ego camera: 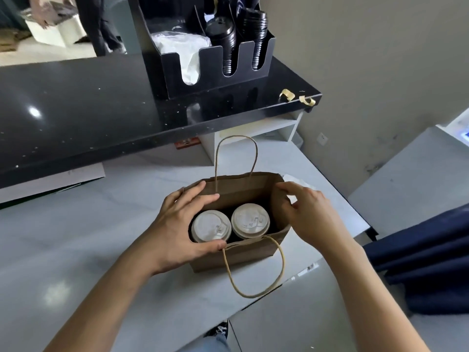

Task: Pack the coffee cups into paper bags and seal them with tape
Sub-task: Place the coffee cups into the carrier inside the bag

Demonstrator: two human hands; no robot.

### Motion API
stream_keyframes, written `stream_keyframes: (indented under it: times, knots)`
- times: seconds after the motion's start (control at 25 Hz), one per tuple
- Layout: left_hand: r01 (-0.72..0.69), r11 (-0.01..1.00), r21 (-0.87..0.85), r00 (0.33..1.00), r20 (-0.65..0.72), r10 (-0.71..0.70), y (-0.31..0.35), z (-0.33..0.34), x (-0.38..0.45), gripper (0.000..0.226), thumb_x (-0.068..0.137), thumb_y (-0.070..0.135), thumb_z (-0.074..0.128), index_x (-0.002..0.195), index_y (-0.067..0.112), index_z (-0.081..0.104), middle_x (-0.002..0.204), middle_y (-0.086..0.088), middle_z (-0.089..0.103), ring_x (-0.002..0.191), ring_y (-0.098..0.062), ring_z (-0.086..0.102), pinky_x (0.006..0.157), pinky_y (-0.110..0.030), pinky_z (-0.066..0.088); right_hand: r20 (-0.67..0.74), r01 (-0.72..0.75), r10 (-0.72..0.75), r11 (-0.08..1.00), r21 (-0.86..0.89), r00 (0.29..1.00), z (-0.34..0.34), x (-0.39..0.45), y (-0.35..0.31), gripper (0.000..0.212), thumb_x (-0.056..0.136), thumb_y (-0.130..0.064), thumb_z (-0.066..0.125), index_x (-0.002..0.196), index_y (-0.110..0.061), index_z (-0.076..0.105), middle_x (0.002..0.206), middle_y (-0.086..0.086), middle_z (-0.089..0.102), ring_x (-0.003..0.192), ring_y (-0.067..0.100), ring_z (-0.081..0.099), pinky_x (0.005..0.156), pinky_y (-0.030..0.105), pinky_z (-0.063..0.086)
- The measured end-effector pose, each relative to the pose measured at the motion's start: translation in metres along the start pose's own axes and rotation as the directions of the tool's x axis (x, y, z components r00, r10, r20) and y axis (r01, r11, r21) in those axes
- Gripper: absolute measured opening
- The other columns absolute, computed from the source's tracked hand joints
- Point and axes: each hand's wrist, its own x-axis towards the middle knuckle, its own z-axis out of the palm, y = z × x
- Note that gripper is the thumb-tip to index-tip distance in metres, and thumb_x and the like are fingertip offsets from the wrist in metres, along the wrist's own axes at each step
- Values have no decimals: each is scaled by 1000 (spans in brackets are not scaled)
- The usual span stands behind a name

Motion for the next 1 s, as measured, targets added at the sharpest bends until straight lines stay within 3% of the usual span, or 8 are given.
stream_keyframes:
  times: [0.08, 0.28, 0.48, 0.64, 0.88, 0.92, 1.0]
  knots:
    - [1, 1000, -4, 1000, -19, -2, -4, -4, 10, 92, 68, 66, 81, 147, 55, 36, 162, 35, 7, 151, -2, 2, 122, -29, 14, -5, 18, -18, 1000, 12, 1000, 0, 12, -1, 37, 100, -25, 50, 134, -32, 64, 116, -15, 74, 72, 8, 60, 73, 28, 40]
    - [15, 999, -29, 998, -55, -17, -6, -7, 22, 92, 67, 68, 80, 147, 54, 36, 162, 35, 7, 150, 0, 1, 119, -27, 15, 8, 57, -57, 998, 8, 998, 0, 41, -4, 34, 99, -24, 52, 130, -30, 67, 107, -8, 77, 84, 20, 67, 79, 34, 51]
    - [38, 999, -12, 995, -91, -39, -1, -3, 36, 100, 58, 84, 62, 148, 54, 34, 162, 34, 6, 149, 0, -1, 117, -24, 12, 34, 93, -93, 996, 16, 995, -2, 65, 5, 32, 99, -26, 52, 126, -31, 67, 101, -5, 77, 77, 22, 67, 79, 39, 55]
    - [89, 996, -10, 988, -123, -90, 8, -1, 48, 98, 62, 77, 73, 149, 51, 35, 161, 34, 8, 148, 2, -1, 116, -21, 10, 38, 151, -152, 988, 45, 988, -4, 85, 17, 31, 97, -24, 53, 125, -30, 68, 101, 0, 77, 72, 25, 66, 79, 42, 56]
    - [166, 986, 12, 968, -191, -161, 23, 9, 60, 94, 59, 83, 64, 145, 50, 42, 157, 41, 11, 147, 3, 5, 118, -25, 18, 120, 246, -252, 967, 64, 960, -17, 113, 41, 25, 99, -27, 54, 118, -37, 66, 83, 1, 74, 74, 22, 67, 77, 39, 55]
    - [174, 985, 13, 963, -210, -168, 26, 11, 60, 92, 61, 82, 64, 144, 50, 43, 157, 41, 12, 147, 3, 6, 117, -26, 19, 136, 267, -273, 962, 63, 952, -18, 117, 44, 26, 99, -28, 54, 121, -37, 66, 83, -1, 74, 76, 20, 67, 79, 38, 55]
    - [189, 981, 37, 950, -261, -173, 31, 16, 60, 86, 63, 82, 63, 141, 50, 46, 155, 41, 17, 147, 3, 6, 118, -28, 20, 163, 325, -334, 942, 80, 929, -22, 124, 49, 32, 100, -29, 54, 129, -37, 63, 103, -10, 73, 79, 10, 68, 82, 38, 54]
